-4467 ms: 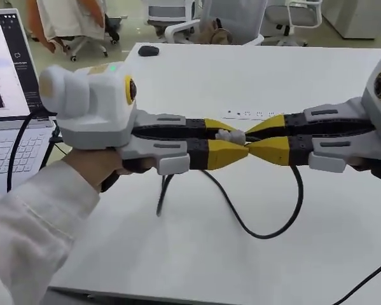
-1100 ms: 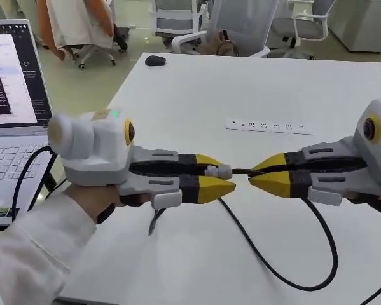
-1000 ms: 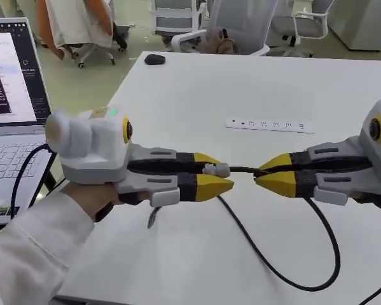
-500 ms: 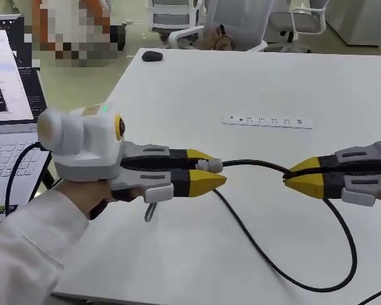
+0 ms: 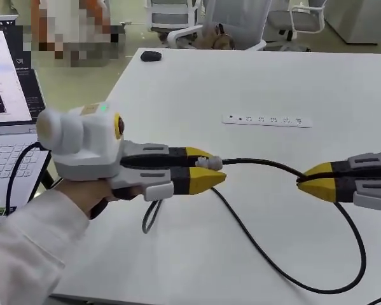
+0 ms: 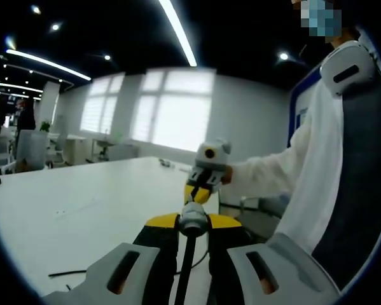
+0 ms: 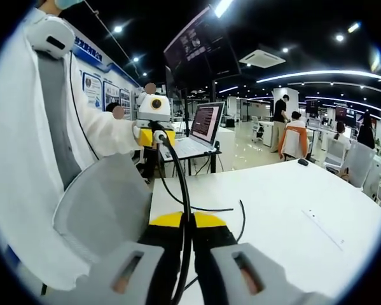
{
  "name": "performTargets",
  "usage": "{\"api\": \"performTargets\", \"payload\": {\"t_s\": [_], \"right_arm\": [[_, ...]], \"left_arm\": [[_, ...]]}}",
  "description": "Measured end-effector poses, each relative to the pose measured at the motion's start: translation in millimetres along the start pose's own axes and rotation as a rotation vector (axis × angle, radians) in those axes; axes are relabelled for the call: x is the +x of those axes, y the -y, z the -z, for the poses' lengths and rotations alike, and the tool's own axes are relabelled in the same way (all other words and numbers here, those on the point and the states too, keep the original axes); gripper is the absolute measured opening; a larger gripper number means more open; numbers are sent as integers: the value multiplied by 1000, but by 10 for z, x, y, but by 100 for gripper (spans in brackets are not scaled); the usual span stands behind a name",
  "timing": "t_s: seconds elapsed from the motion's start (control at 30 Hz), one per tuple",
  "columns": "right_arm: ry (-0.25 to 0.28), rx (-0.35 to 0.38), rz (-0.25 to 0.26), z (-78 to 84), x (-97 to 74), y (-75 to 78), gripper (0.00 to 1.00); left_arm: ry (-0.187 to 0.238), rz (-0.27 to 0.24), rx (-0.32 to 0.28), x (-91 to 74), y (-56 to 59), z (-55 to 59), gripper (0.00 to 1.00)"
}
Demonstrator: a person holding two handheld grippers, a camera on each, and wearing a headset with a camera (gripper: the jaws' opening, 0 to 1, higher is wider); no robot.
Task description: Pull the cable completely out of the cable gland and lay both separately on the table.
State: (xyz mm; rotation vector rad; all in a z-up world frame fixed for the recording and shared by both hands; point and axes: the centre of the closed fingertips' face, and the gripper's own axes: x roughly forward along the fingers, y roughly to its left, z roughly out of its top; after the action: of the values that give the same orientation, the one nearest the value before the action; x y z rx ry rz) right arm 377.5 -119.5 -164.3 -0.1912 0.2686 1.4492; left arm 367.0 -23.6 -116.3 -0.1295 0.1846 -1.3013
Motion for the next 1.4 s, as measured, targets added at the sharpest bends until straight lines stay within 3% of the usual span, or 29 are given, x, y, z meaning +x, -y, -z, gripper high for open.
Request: {"api": "performTargets", "payload": {"t_s": [0.13, 0.3, 0.43, 0.53, 0.83, 1.2, 1.4], "right_arm": [[7, -16, 4, -75, -22, -6, 5], [39, -64, 5, -315, 33, -29, 17], [72, -85, -20, -531, 128, -101, 20], [83, -121, -67, -649, 260, -216, 21], [106, -144, -99, -761, 496, -266, 16], [110, -131, -144, -725, 552, -289, 5], [114, -122, -155, -718, 554, -297, 4]], "left_arm": [[-5, -4, 4, 11, -10, -10, 18], [-8, -5, 4, 49, -25, -22, 18], [-17, 1, 7, 111, -12, -13, 18], [-16, 4, 7, 147, -7, -18, 18], [-18, 10, 14, 201, 15, -21, 18], [-11, 13, 17, 222, 30, -25, 18], [-10, 9, 18, 216, 24, -35, 18]]}}
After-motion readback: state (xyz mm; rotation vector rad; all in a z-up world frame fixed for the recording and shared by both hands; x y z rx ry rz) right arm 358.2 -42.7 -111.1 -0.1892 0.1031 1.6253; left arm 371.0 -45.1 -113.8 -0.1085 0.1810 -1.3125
